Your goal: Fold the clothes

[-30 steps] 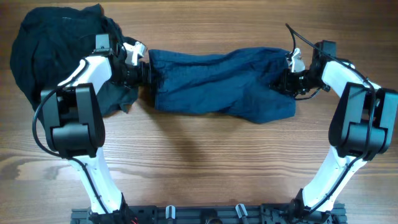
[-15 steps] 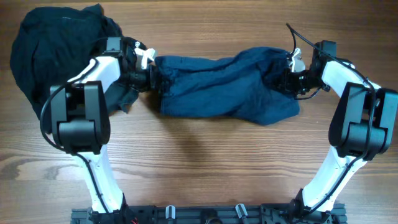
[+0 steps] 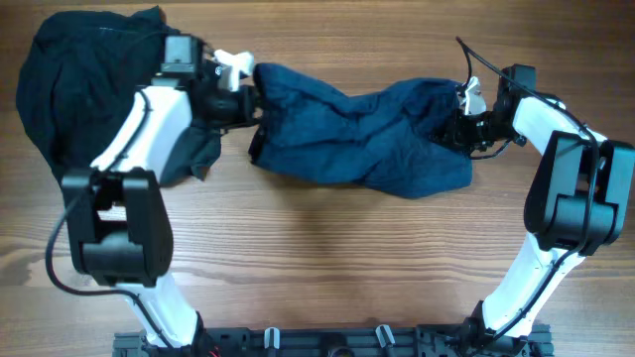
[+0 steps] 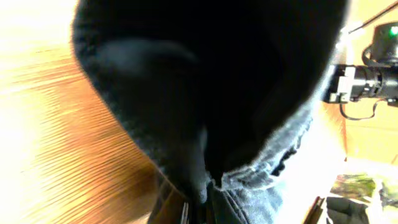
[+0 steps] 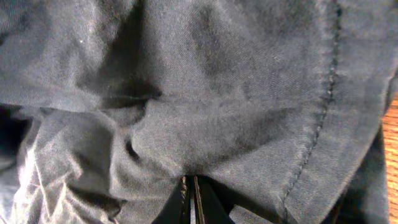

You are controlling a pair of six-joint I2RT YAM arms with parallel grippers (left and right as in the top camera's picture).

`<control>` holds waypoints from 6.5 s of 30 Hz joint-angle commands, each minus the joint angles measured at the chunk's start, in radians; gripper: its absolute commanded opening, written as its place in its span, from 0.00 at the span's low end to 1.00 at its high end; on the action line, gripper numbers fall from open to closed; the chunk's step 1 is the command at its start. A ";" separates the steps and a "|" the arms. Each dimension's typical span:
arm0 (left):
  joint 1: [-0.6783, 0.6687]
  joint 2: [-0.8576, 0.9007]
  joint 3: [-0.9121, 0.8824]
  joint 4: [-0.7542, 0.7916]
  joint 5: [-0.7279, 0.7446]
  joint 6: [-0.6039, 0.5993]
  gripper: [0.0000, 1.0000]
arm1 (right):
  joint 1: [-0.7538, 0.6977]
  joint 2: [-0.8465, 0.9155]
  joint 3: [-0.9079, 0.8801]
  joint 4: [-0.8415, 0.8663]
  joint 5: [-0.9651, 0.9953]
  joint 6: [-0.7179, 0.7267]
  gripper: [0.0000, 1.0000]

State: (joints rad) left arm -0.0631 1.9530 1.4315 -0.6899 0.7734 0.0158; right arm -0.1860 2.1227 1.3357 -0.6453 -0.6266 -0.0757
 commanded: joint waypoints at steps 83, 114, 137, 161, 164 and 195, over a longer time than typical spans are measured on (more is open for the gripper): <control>-0.291 -0.431 0.003 0.209 -0.675 -0.413 0.89 | 0.135 -0.547 0.137 -0.276 0.211 0.164 0.67; -0.291 -0.431 0.003 0.138 -0.708 -0.413 0.90 | 0.359 -0.349 0.137 -0.182 0.380 0.393 0.04; -0.292 -0.430 0.003 0.122 -0.708 -0.413 0.91 | 0.056 -0.290 0.122 -0.386 0.453 0.294 0.64; -0.292 -0.412 0.003 0.113 -0.708 -0.413 0.92 | 0.091 -0.261 0.176 -0.447 0.173 0.182 0.04; -0.292 -0.412 0.003 0.113 -0.708 -0.413 0.92 | 0.068 -0.261 0.063 -0.393 0.200 0.213 0.04; -0.293 -0.318 0.003 0.113 -0.703 -0.413 0.99 | -0.014 -0.422 0.142 -0.362 0.160 0.127 0.69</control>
State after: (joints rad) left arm -0.3573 1.6024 1.4334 -0.5797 0.0753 -0.4023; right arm -0.1974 1.7584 1.4498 -0.9764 -0.3931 0.1028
